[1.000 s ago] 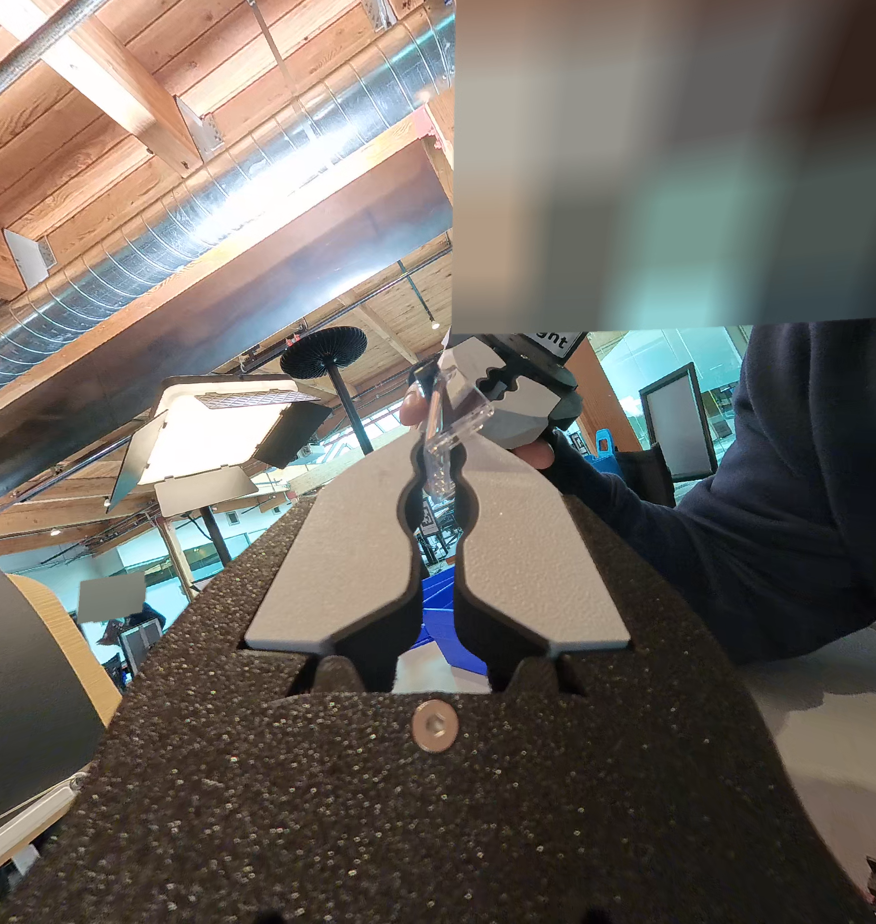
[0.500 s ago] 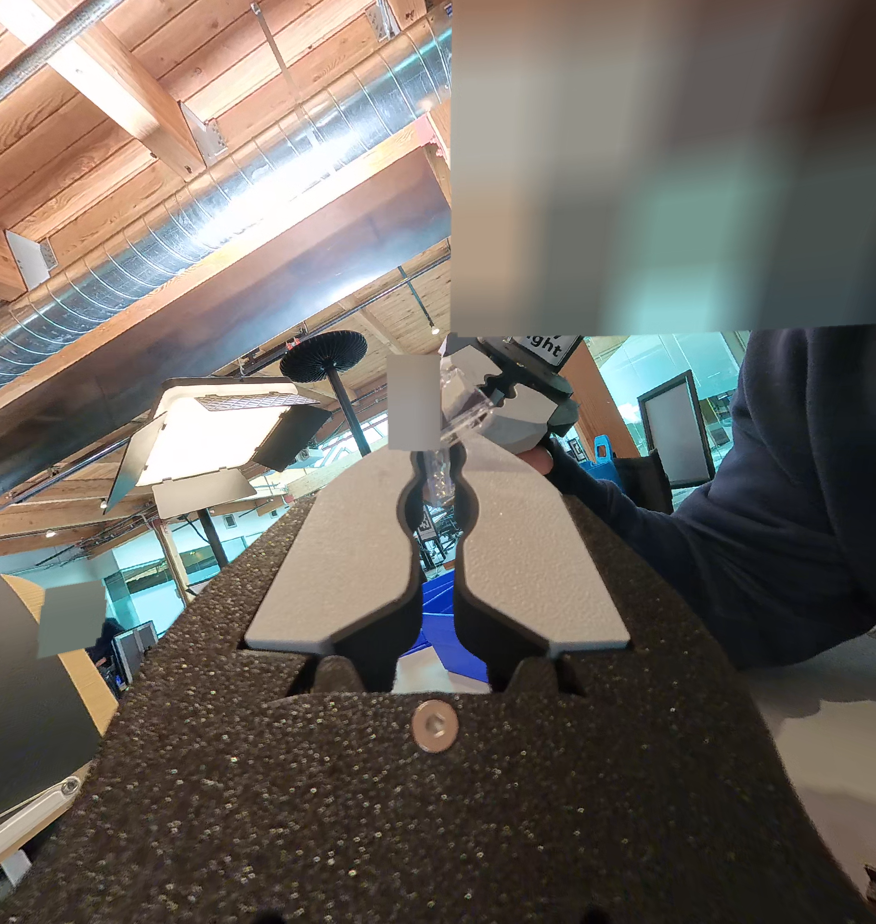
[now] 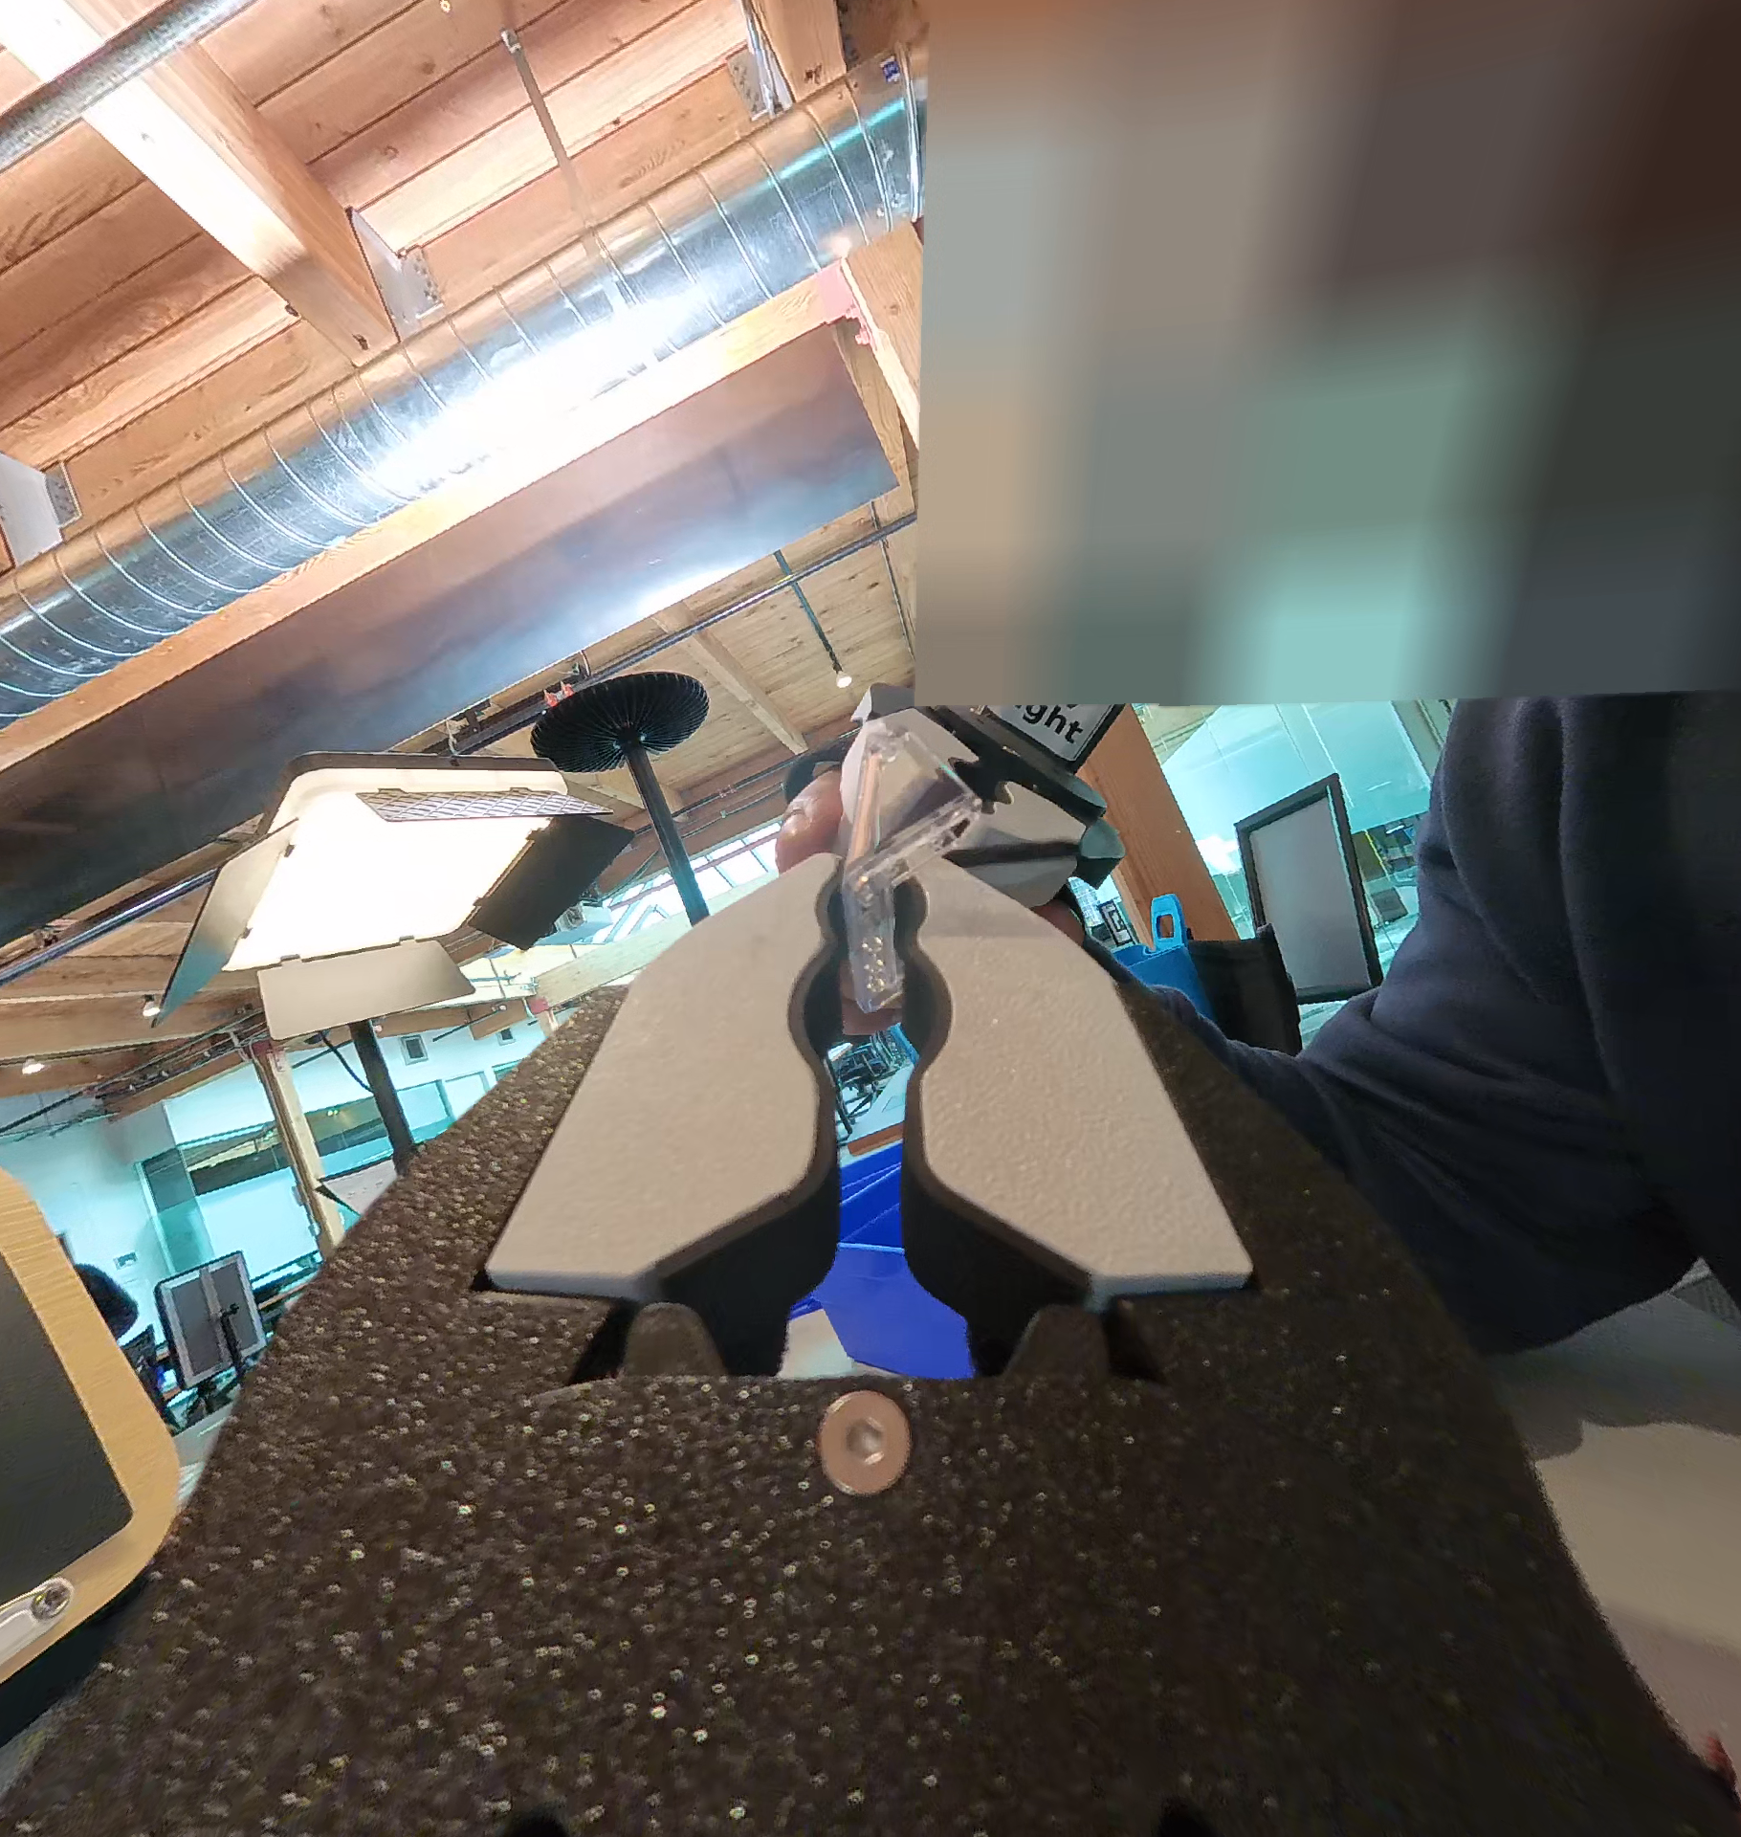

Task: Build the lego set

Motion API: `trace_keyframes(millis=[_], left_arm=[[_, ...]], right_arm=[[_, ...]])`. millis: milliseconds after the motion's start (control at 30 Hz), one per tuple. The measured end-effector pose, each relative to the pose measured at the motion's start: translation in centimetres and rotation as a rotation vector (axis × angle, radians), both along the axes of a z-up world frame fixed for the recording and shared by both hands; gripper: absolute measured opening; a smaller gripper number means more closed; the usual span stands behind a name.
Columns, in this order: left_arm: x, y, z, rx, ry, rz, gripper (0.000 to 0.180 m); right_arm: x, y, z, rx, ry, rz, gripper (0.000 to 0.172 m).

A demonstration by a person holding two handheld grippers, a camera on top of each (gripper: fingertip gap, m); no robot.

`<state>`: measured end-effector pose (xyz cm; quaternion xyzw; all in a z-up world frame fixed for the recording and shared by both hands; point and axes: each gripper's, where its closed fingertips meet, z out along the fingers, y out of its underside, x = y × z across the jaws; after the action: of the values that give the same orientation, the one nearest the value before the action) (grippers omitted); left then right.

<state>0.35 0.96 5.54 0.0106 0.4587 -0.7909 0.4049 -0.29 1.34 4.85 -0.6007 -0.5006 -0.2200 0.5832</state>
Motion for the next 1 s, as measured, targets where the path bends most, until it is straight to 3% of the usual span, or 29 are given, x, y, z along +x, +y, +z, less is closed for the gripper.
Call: trace_keyframes(millis=[233,433,1000], left_arm=[[0.3,-0.1,-0.2,0.009,0.001,0.029,0.007],[0.7,0.0,0.1,0.055,-0.033,0.152,0.007],[2.4,1.8,1.6,0.189,-0.223,0.850,0.006]], right_arm=[[0.5,0.3,-0.5,-0.030,0.004,-0.032,0.009],[1.0,0.6,-0.2,-0.018,0.003,-0.077,0.008],[3.1,2.6,1.8,0.166,-0.151,-0.355,0.003]])
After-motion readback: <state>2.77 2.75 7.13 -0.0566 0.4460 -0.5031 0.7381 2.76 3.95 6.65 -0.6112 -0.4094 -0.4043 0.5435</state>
